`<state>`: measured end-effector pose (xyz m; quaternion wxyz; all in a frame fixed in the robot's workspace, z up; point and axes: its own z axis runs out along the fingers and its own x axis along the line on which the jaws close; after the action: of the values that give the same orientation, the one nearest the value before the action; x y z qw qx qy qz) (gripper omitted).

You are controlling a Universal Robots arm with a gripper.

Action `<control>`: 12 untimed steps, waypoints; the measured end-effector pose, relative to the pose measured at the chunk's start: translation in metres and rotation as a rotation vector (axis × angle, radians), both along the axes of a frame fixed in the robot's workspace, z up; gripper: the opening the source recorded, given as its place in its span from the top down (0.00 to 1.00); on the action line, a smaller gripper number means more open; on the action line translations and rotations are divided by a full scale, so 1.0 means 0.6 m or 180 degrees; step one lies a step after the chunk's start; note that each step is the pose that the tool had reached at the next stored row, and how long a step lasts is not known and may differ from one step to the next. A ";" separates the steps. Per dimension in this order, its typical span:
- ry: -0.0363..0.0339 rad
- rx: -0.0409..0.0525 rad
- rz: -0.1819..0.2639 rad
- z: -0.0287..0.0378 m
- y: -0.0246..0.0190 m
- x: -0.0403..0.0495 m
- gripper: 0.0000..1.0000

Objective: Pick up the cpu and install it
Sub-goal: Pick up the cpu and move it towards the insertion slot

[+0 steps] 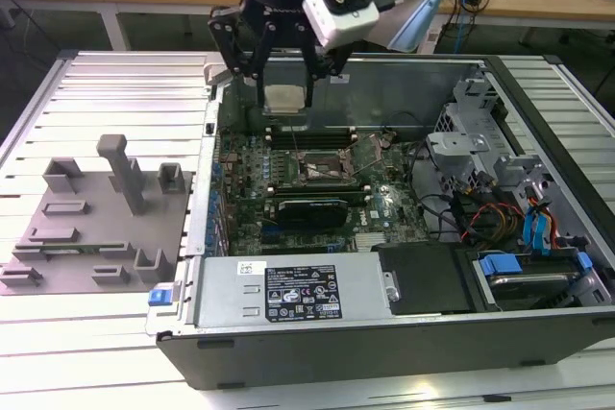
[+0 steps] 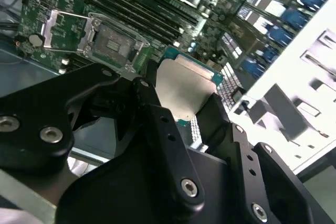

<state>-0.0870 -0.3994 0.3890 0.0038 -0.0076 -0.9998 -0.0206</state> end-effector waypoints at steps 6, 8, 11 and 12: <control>0.0003 0.0000 0.0000 -0.022 0.0110 0.014 0.45; 0.0003 0.0000 0.0000 -0.034 0.0186 0.016 0.45; 0.0003 0.0000 0.0000 -0.047 0.0284 0.016 0.45; 0.0003 0.0001 0.0000 -0.051 0.0327 0.016 0.45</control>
<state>-0.0775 -0.3797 0.3583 0.0043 -0.0077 -0.9997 -0.0208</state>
